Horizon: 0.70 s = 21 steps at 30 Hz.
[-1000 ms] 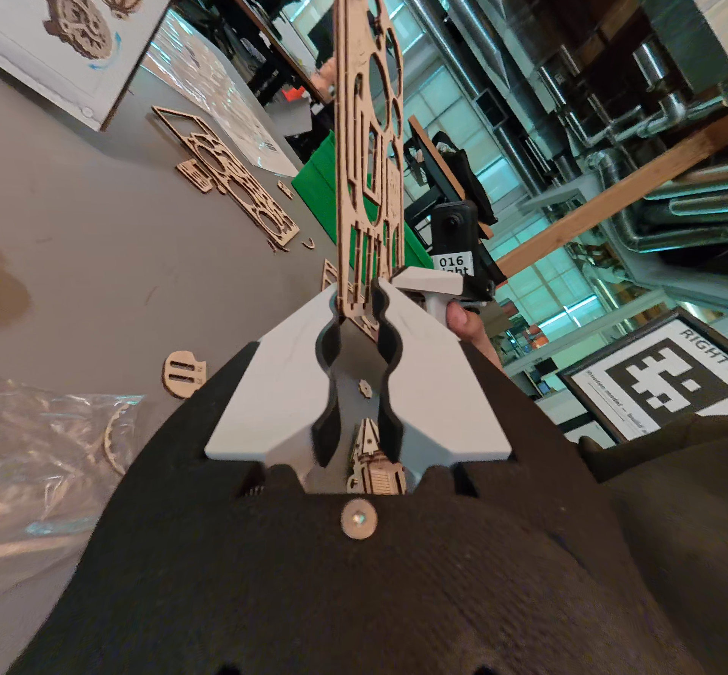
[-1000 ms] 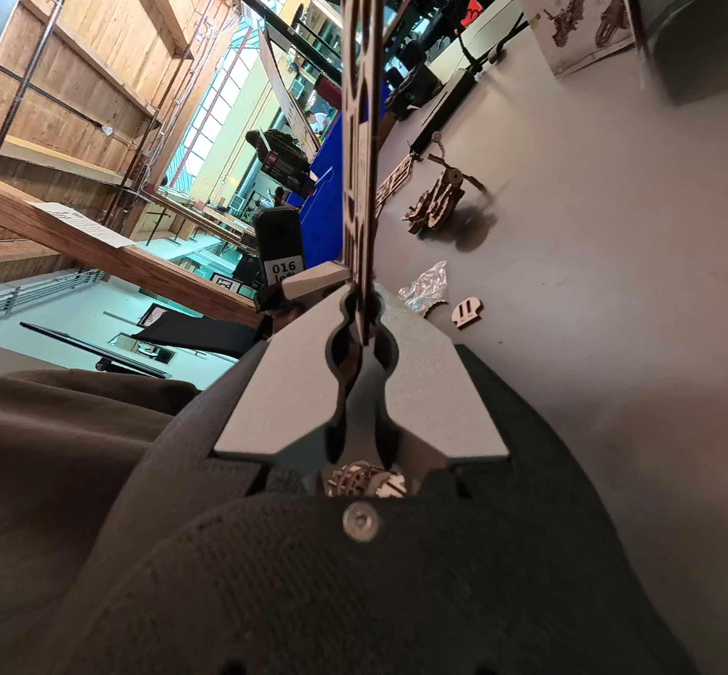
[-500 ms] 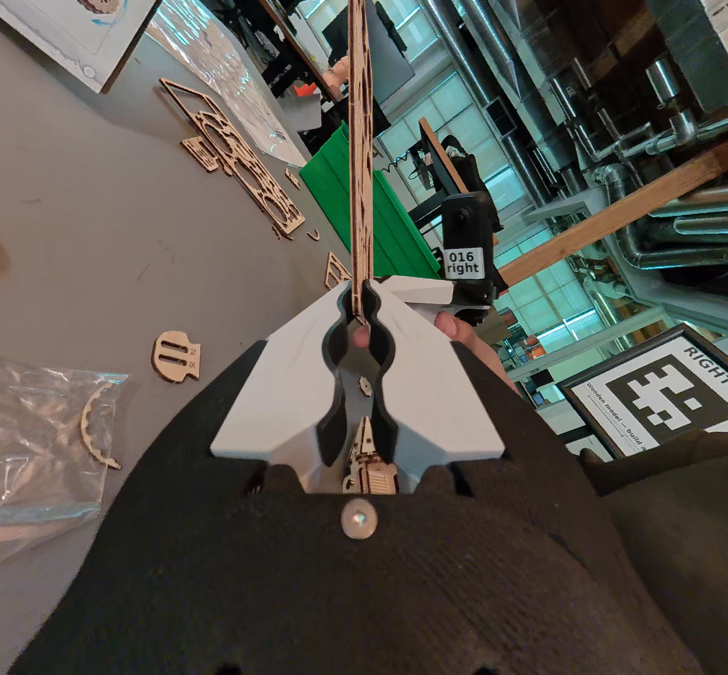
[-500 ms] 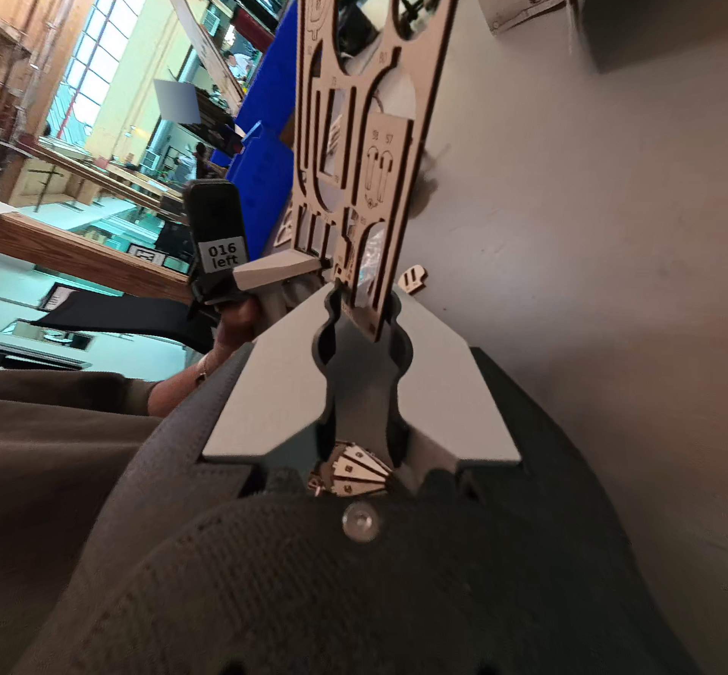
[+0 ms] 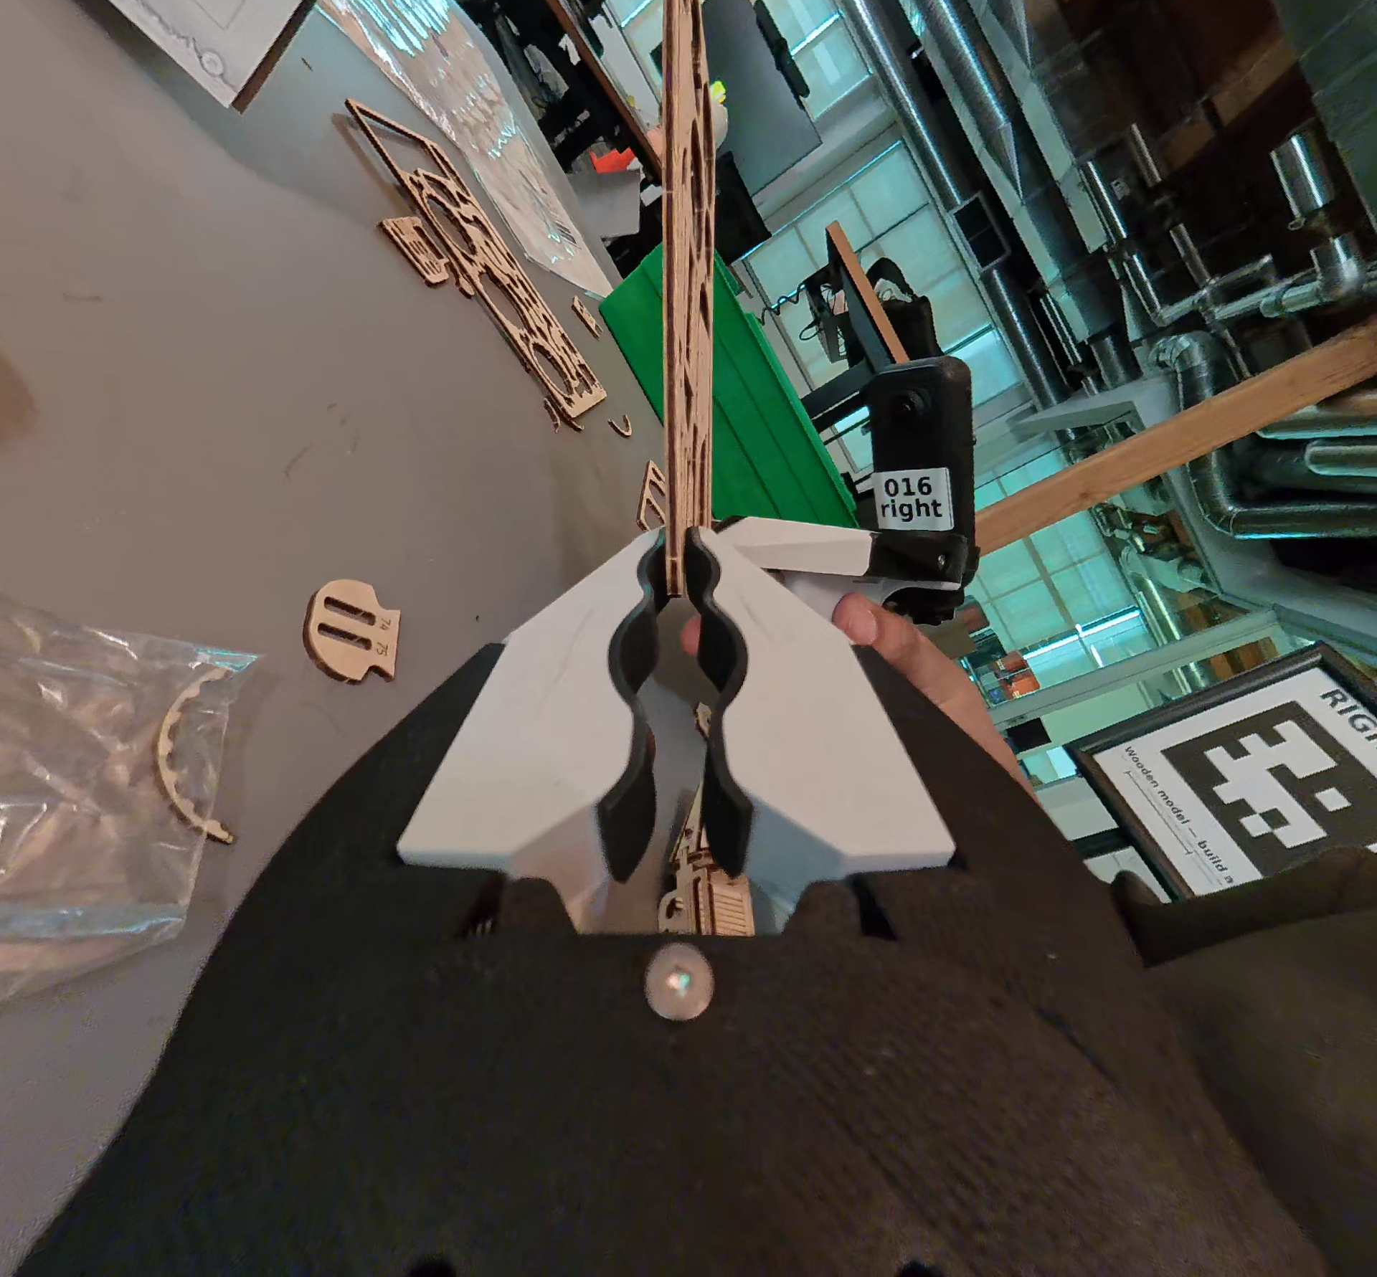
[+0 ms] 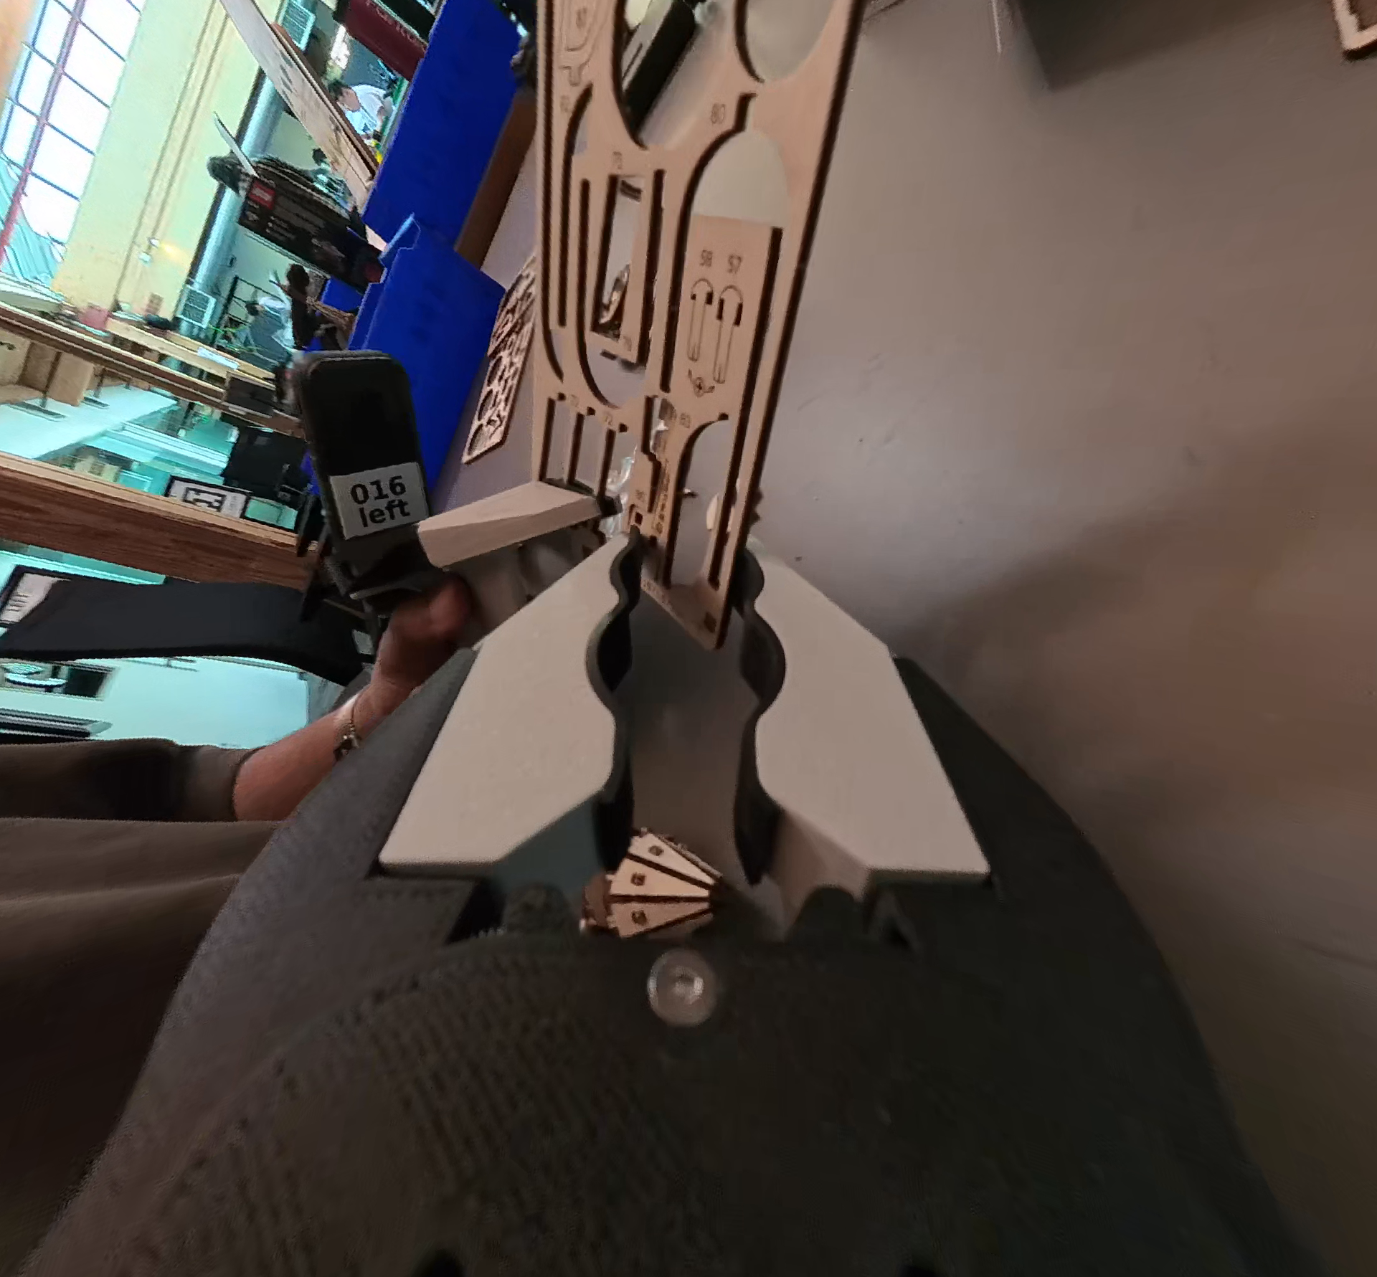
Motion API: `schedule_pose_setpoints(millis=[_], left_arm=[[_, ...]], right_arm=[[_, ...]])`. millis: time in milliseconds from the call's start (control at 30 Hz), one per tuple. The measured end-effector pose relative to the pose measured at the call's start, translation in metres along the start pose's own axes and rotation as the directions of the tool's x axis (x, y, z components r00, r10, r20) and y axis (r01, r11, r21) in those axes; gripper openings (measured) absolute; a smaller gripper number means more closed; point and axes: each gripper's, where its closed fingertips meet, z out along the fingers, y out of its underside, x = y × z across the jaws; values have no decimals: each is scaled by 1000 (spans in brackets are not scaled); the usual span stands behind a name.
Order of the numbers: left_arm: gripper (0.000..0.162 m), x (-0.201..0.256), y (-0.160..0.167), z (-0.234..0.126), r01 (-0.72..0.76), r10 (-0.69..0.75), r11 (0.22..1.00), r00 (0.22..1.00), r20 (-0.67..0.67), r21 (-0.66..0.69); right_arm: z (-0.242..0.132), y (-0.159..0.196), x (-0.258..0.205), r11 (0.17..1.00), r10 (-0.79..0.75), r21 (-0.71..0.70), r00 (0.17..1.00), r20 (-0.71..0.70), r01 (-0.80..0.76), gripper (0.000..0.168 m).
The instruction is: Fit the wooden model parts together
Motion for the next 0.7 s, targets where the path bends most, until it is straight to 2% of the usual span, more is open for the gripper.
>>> schedule_pose_setpoints(millis=[133, 200, 267, 333, 500, 567, 600, 667, 700], left_arm=[[2, 2, 5, 2, -1, 1, 1000, 1000, -10, -22], [2, 2, 5, 3, -67, 68, 998, 997, 24, -21], [1, 6, -2, 2, -25, 25, 1000, 1000, -18, -19], [1, 8, -1, 1, -65, 65, 998, 998, -11, -26], [1, 14, -4, 0, -24, 23, 1000, 998, -53, -20], [2, 16, -6, -2, -28, 28, 1000, 997, -66, -8], [6, 16, -6, -2, -29, 28, 999, 998, -64, -13], [29, 12, -6, -2, -35, 34, 999, 998, -51, -17], [31, 10, -7, -3, -42, 41, 999, 998, -41, -14]], right_arm=[[2, 4, 11, 995, -99, -33, 989, -106, 96, 23], [2, 3, 12, 990, -141, -40, 979, -146, 137, 24], [0, -2, 4, 995, -99, -10, 991, -89, 99, 22], [1, -1, 4, 997, -83, -13, 994, -73, 82, 24], [-4, -5, -5, 993, -119, 5, 993, -15, 119, 22], [-7, -9, -12, 994, -107, 29, 993, 58, 106, 17], [-10, -11, -14, 996, -85, 34, 992, 92, 83, 12], [-22, -20, -18, 998, -35, 52, 986, 163, 27, 1], [-31, -25, -17, 998, -19, 60, 984, 178, 8, 0]])
